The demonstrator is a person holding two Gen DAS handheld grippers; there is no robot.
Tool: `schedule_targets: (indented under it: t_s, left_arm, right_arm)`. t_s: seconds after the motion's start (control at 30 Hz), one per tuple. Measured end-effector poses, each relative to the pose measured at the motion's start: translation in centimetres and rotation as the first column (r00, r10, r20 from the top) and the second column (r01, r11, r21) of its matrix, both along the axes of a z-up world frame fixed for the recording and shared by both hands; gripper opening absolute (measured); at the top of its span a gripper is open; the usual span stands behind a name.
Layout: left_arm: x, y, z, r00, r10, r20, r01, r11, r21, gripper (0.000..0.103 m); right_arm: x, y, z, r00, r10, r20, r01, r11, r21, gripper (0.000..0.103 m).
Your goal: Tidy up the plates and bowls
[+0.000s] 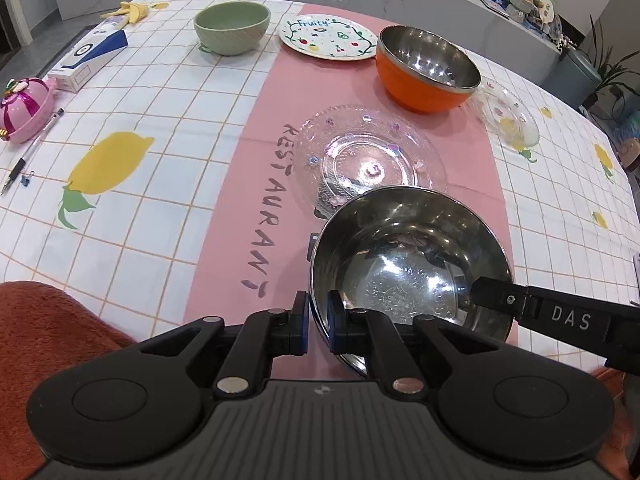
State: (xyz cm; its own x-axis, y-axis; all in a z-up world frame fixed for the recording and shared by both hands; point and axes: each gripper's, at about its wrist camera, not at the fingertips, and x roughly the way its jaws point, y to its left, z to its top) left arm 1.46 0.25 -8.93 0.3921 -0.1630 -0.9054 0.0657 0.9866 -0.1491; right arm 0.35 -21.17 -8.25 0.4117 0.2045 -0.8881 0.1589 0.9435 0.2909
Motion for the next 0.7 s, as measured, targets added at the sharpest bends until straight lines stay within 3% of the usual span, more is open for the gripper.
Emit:
schedule_targets:
  t_s: [0.37, 0.7]
  left_arm:
    - [2.2, 0.0, 0.0, 0.998, 0.029, 0.061, -0.031, 0.999, 0.022, 0.006]
    - [4.1, 0.4, -0.2, 0.996, 0.053, 0.067, -0.055, 0.998, 0.036, 0.005]
  right_arm:
    - [1.5, 0.5, -1.3, 1.000, -0.020, 0.009, 0.020, 1.000, 0.008, 0.007]
    - [3.6, 1.2, -1.5, 1.000, -0.021, 0.007, 0.020, 0.999, 0.025, 0.008]
